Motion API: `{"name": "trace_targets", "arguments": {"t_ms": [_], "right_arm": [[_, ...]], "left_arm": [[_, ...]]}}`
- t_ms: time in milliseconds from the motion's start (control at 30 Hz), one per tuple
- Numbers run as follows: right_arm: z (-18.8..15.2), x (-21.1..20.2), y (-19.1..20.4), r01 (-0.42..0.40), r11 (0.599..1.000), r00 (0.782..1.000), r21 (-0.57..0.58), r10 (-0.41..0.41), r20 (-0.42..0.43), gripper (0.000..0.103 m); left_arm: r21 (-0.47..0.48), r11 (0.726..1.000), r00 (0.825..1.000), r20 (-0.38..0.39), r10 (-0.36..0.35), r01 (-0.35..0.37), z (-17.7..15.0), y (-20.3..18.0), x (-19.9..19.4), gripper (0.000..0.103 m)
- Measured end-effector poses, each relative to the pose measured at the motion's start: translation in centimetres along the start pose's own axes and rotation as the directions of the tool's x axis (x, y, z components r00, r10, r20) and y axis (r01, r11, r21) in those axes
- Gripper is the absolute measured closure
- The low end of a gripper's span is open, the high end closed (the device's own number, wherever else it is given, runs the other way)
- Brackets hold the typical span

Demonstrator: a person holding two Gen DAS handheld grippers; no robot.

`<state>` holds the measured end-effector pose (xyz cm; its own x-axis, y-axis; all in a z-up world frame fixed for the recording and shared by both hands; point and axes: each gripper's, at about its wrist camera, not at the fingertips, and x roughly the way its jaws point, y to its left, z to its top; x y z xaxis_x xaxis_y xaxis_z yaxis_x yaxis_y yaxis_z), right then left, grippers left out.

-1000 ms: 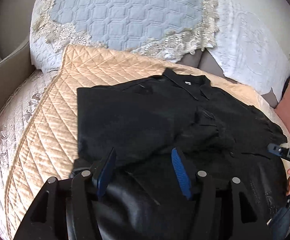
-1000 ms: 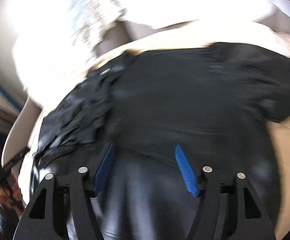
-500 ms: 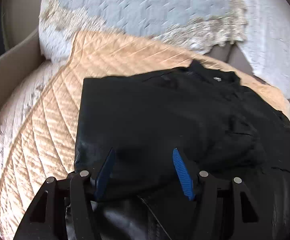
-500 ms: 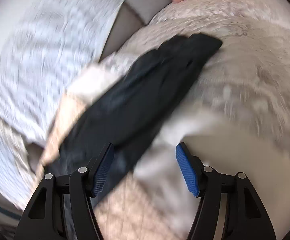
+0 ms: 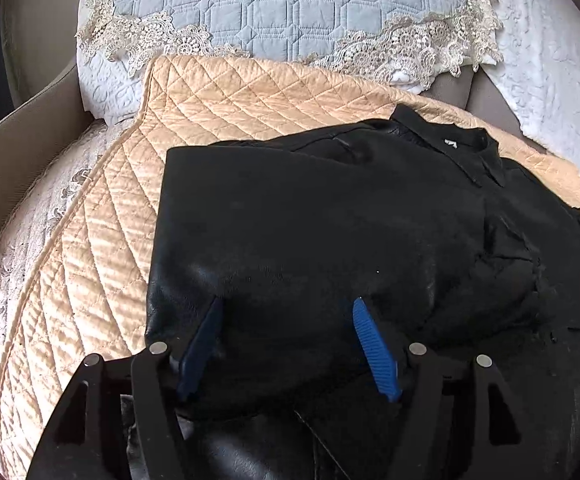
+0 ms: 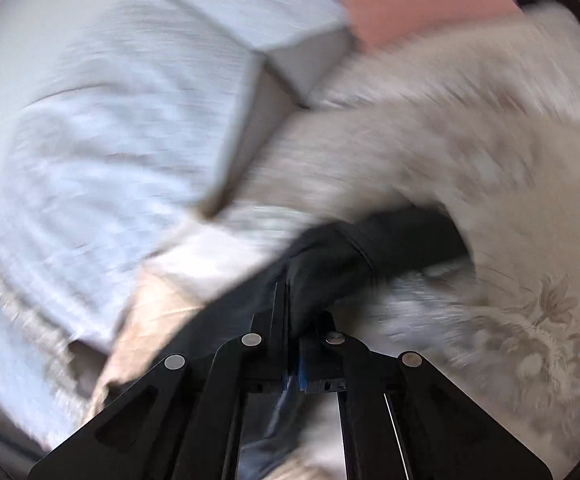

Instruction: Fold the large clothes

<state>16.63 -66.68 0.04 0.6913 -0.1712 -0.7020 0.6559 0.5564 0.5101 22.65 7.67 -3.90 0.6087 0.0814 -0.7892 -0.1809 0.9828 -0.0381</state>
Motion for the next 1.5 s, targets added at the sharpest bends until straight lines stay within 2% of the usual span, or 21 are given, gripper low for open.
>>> {"name": "trace_targets", "arguments": {"t_ms": [100, 200, 300, 400, 467, 533, 600, 633, 700, 733, 800, 900, 1000, 1067, 1167, 1267, 1300, 1333, 1367, 1467, 1500], "right_arm": [[-0.9, -3.8, 6.6, -0.101, 0.984, 0.994, -0.150, 0.105, 0.015, 0.099], [-3.4, -6.5, 13.7, -0.210, 0.935, 0.977, -0.286, 0.212, -0.022, 0.099], [-8.2, -7.1, 20.6, -0.311, 0.865, 0.950, -0.392, 0.285, -0.126, 0.099], [-14.2, -5.7, 25.5, -0.403, 0.800, 0.913, -0.446, 0.316, -0.259, 0.099], [-18.3, -4.0, 27.4, -0.444, 0.768, 0.888, -0.462, 0.309, -0.340, 0.097], [-23.7, -1.1, 29.2, -0.489, 0.734, 0.846, -0.472, 0.269, -0.460, 0.094], [-27.7, 1.5, 29.5, -0.533, 0.712, 0.795, -0.457, 0.237, -0.558, 0.061], [-30.2, 3.0, 29.3, -0.537, 0.712, 0.770, -0.453, 0.194, -0.607, 0.052], [-32.4, 3.4, 28.3, -0.537, 0.720, 0.750, -0.440, 0.169, -0.639, 0.047], [-33.0, 3.4, 27.5, -0.553, 0.725, 0.728, -0.409, 0.182, -0.661, 0.047], [-32.9, 2.8, 26.4, -0.557, 0.733, 0.728, -0.391, 0.204, -0.655, 0.047], [-30.8, 1.4, 24.0, -0.507, 0.767, 0.783, -0.392, 0.221, -0.581, 0.044], [-28.2, 2.5, 21.6, -0.412, 0.848, 0.831, -0.334, 0.199, -0.519, 0.044], [-27.1, 3.8, 20.1, -0.342, 0.900, 0.846, -0.271, 0.169, -0.506, 0.043], [-26.6, 6.9, 19.4, -0.306, 0.935, 0.827, -0.176, 0.170, -0.536, 0.043], [-27.2, 8.8, 20.5, -0.291, 0.936, 0.823, -0.199, 0.139, -0.551, 0.043], [-27.5, 9.3, 21.3, -0.287, 0.937, 0.821, -0.200, 0.133, -0.555, 0.048], [-27.6, 9.7, 22.0, -0.295, 0.936, 0.815, -0.191, 0.143, -0.561, 0.060], [-27.8, 9.7, 23.2, -0.329, 0.926, 0.803, -0.187, 0.170, -0.571, 0.085], [-28.7, 7.7, 26.9, -0.455, 0.866, 0.753, -0.208, 0.249, -0.608, 0.087], [-29.5, 7.0, 28.3, -0.514, 0.833, 0.715, -0.207, 0.282, -0.639, 0.087]], "left_arm": [[-0.013, 0.999, 0.999, 0.025, -0.029, 0.029, 0.0, 0.2, -1.6, 0.033], [-0.027, 0.998, 0.997, 0.050, -0.063, 0.064, -0.2, 0.4, -3.4, 0.033], [-0.027, 0.996, 0.993, 0.078, -0.087, 0.090, -0.6, 0.7, -5.2, 0.033], [-0.027, 0.994, 0.990, 0.098, -0.100, 0.104, -1.1, 1.2, -6.6, 0.033], [-0.026, 0.995, 0.990, 0.098, -0.098, 0.100, -1.3, 1.6, -7.0, 0.033], [-0.030, 0.995, 0.991, 0.096, -0.096, 0.099, -1.6, 2.0, -7.2, 0.033], [-0.037, 0.994, 0.991, 0.086, -0.101, 0.104, -1.8, 2.4, -7.1, 0.033], [-0.039, 0.994, 0.992, 0.080, -0.100, 0.103, -1.9, 2.6, -7.0, 0.033], [-0.039, 0.994, 0.992, 0.071, -0.103, 0.106, -2.1, 2.7, -6.9, 0.033], [-0.038, 0.993, 0.992, 0.073, -0.107, 0.110, -2.1, 2.8, -6.9, 0.033], [-0.030, 0.993, 0.990, 0.080, -0.112, 0.115, -2.1, 2.9, -7.0, 0.033], [-0.030, 0.992, 0.989, 0.084, -0.122, 0.125, -1.9, 3.0, -6.7, 0.033], [-0.043, 0.991, 0.989, 0.079, -0.126, 0.129, -1.7, 3.1, -5.7, 0.033], [-0.061, 0.989, 0.989, 0.068, -0.132, 0.137, -1.6, 3.1, -5.0, 0.033], [-0.067, 0.987, 0.988, 0.064, -0.141, 0.145, -1.7, 3.0, -4.3, 0.033], [-0.066, 0.986, 0.988, 0.056, -0.147, 0.150, -1.8, 2.9, -3.9, 0.033], [-0.066, 0.986, 0.987, 0.056, -0.148, 0.151, -1.7, 2.8, -3.9, 0.033], [-0.067, 0.986, 0.987, 0.057, -0.150, 0.154, -1.7, 2.8, -3.9, 0.033], [-0.068, 0.985, 0.986, 0.059, -0.153, 0.157, -1.6, 2.9, -3.9, 0.033], [-0.071, 0.984, 0.985, 0.069, -0.159, 0.164, -1.2, 3.2, -4.1, 0.033], [-0.073, 0.984, 0.985, 0.072, -0.160, 0.165, -1.1, 3.4, -4.2, 0.033]]}}
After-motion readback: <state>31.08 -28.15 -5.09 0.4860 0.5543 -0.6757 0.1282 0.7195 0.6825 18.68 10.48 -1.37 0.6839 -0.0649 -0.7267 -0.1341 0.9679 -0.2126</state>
